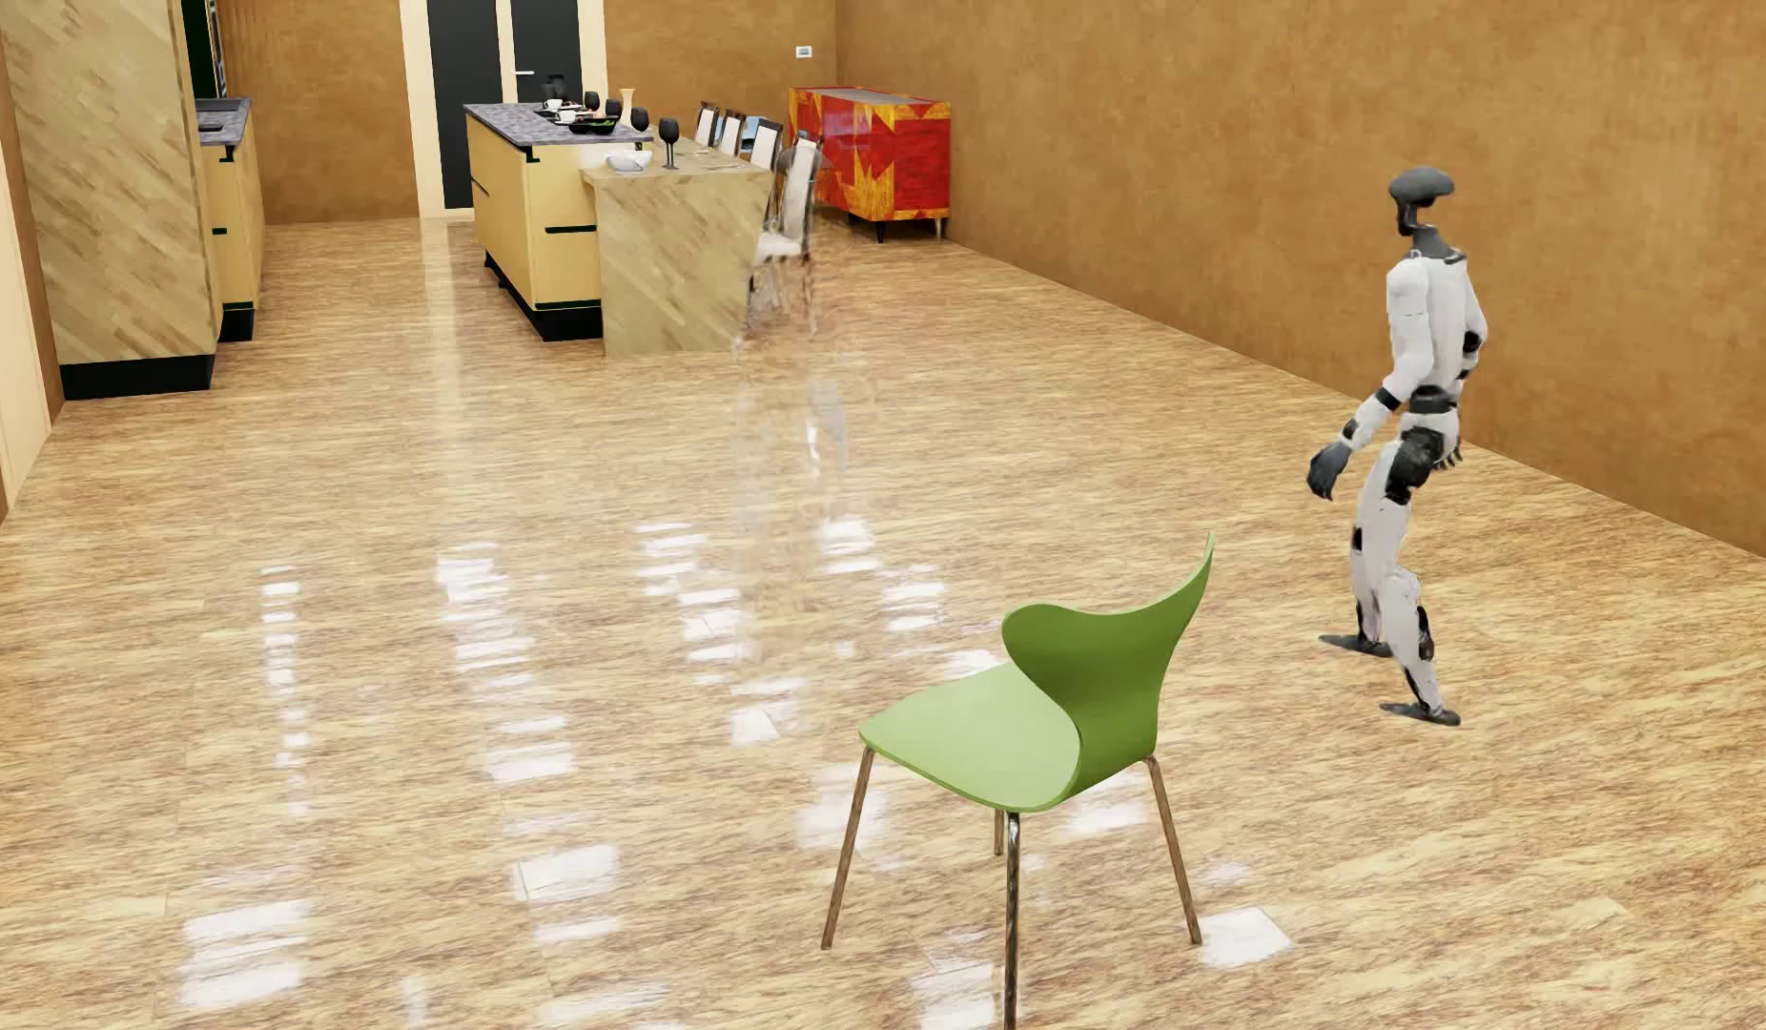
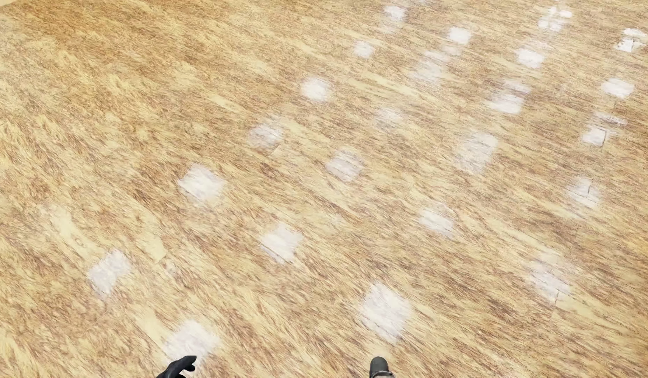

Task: Walk towards the dark lime chair

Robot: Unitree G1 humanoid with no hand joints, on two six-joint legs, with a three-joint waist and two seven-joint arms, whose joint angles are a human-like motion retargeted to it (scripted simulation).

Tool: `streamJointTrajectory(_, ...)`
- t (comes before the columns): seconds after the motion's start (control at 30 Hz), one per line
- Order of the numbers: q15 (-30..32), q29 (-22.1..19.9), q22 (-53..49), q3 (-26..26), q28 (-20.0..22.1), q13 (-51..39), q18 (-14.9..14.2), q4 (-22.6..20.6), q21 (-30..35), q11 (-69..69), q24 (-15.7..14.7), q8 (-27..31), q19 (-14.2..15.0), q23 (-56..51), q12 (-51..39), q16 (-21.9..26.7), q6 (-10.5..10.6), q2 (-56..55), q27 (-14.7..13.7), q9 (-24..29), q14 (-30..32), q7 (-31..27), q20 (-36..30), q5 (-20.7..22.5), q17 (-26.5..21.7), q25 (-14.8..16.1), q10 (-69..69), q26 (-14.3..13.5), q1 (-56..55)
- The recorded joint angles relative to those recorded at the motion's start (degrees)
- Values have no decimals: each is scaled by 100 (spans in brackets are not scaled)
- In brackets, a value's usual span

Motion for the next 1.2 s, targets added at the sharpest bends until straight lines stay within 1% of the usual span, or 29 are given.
streamJointTrajectory(0.07,-217,-115,95,22,-34,-107,-109,253,-89,242,-23,-340,-205,-49,77,78,41,217,27,-3,-37,-197,-30,83,90,-47,344,93,47)
streamJointTrajectory(0.1,-376,-210,141,32,-24,-221,-153,381,-110,324,-64,-491,-271,-60,166,69,82,353,57,8,133,-264,5,139,126,-95,754,148,-42)
streamJointTrajectory(0.13,-537,-282,188,49,-28,-355,-215,494,-92,363,-102,-640,-286,-83,263,48,124,500,76,26,465,-362,38,189,148,-173,1345,200,-260)
streamJointTrajectory(0.17,-674,-306,236,75,-62,-455,-321,573,-69,363,-120,-793,-314,-143,361,36,167,656,10,48,987,-534,25,241,131,-297,2065,240,-592)
streamJointTrajectory(0.23,-910,-320,257,121,-258,-768,-381,618,80,299,-71,-1115,-404,-312,516,51,265,1016,-125,99,1947,-883,-91,313,80,-499,3587,326,-1410)
streamJointTrajectory(0.27,-1027,-350,245,142,-347,-902,-382,809,112,272,-46,-1285,-433,-439,597,50,318,1203,-206,123,2007,-737,-138,311,12,-533,4133,334,-1800)
streamJointTrajectory(0.33,-1230,-386,261,243,-409,-1149,-156,1251,121,181,-59,-1574,-461,-751,714,-9,403,1551,-305,142,1887,-104,-149,304,-153,-501,4466,361,-2434)
streamJointTrajectory(0.37,-1328,-381,271,309,-435,-1257,-139,1339,121,108,-66,-1703,-469,-935,762,-28,426,1721,-335,133,1824,225,-127,313,-227,-486,4291,384,-2679)
streamJointTrajectory(0.4,-1439,-382,263,371,-468,-1340,-231,1307,82,32,-69,-1840,-469,-1141,816,-14,438,1892,-384,119,1759,485,-96,328,-272,-495,3962,390,-2893)
streamJointTrajectory(0.43,-1562,-403,245,419,-474,-1409,-360,1198,29,-39,-75,-1987,-459,-1370,855,3,442,2068,-435,100,1738,690,-49,344,-293,-483,3487,403,-3076)
streamJointTrajectory(0.47,-1694,-440,223,452,-436,-1479,-620,1104,-17,-98,-109,-2132,-440,-1585,893,6,442,2243,-485,80,1715,902,33,368,-291,-435,2897,421,-3187)
streamJointTrajectory(0.53,-1907,-490,196,489,-276,-1727,-713,1002,32,-246,-227,-2358,-374,-1831,957,-101,434,2571,-523,28,1794,1559,246,403,-298,-234,1460,502,-3162)
streamJointTrajectory(0.6,-2077,-465,227,525,-213,-2032,-804,949,203,-278,-277,-2499,-229,-1762,1079,-204,423,2856,-505,-26,1857,2261,357,445,-257,-109,242,553,-2920)
streamJointTrajectory(0.63,-2120,-470,272,551,-258,-2164,-323,876,305,-258,-254,-2532,-136,-1626,1144,-244,403,3010,-476,-44,1954,2331,342,437,-223,-98,79,559,-2821)
streamJointTrajectory(0.67,-2102,-517,326,575,-328,-2266,436,811,405,-124,-215,-2526,-13,-1419,1208,-271,378,3148,-436,-54,1849,2273,309,408,-163,-104,216,560,-2751)
streamJointTrajectory(0.7,-1945,-596,391,596,-396,-2320,947,749,478,141,-171,-2481,145,-1146,1250,-300,354,3217,-380,-59,1725,2189,274,329,-83,-100,386,567,-2671)
streamJointTrajectory(0.73,-1595,-672,466,612,-450,-2309,1096,685,518,573,-117,-2361,230,-824,1260,-328,331,3189,-304,-57,1575,2104,237,226,7,-69,536,585,-2556)
streamJointTrajectory(0.77,-1042,-680,536,623,-505,-2249,1067,621,559,1159,-51,-2203,432,-480,1240,-352,310,3056,-224,-49,1386,2044,188,92,72,-27,624,597,-2398)
streamJointTrajectory(0.8,-309,-558,574,617,-582,-2177,990,553,655,1898,19,-1977,616,-135,1200,-363,287,2780,-166,-38,1219,1990,123,-41,95,-7,631,570,-2205)
streamJointTrajectory(0.83,279,-311,562,588,-675,-2113,917,487,807,2742,83,-1737,504,183,1145,-346,259,2408,-141,-26,1098,1932,46,-158,80,-25,576,495,-1994)
streamJointTrajectory(0.87,500,-38,510,539,-740,-2035,828,418,932,3541,140,-1608,368,441,1069,-296,223,2004,-132,-12,998,1864,-33,-316,47,-47,499,392,-1786)
streamJointTrajectory(0.9,404,135,441,471,-728,-1906,735,335,945,4179,191,-1507,340,610,960,-225,182,1603,-105,5,912,1772,-107,-444,21,-24,417,298,-1589)
streamJointTrajectory(0.93,163,146,364,397,-630,-1715,646,253,837,4604,229,-1428,209,686,817,-151,145,1182,-60,21,845,1646,-153,-507,23,56,304,238,-1384)
streamJointTrajectory(0.97,176,39,286,325,-471,-1469,557,187,667,4777,237,-1380,178,667,639,-114,118,765,-23,29,794,1506,-166,-563,36,157,158,233,-1174)
streamJointTrajectory(1.0,83,-101,157,257,-326,-1251,465,142,507,4697,202,-1319,157,656,533,-71,98,368,-28,30,731,1374,-126,-577,46,256,32,187,-977)
streamJointTrajectory(1.07,-54,-235,-98,131,-98,-826,283,101,307,3813,67,-1206,80,562,373,-38,67,-225,-41,19,528,1121,-25,-566,18,376,-78,-8,-649)
streamJointTrajectory(1.13,-51,-198,-365,19,-26,-492,96,117,159,1955,-103,-1067,48,426,276,9,37,-407,-1,-6,255,870,-64,-456,-40,377,-88,-187,-358)
streamJointTrajectory(1.17,-45,-176,-476,-29,-30,-352,-2,159,87,778,-154,-853,80,343,261,61,31,-335,27,-25,136,748,-121,-293,-43,334,-135,-236,-181)
streamJointTrajectory(1.2,18,-151,-562,-61,-52,-225,-107,228,23,-242,-171,-624,18,251,267,129,34,-203,50,-43,29,624,-187,-141,-22,265,-171,-251,8)
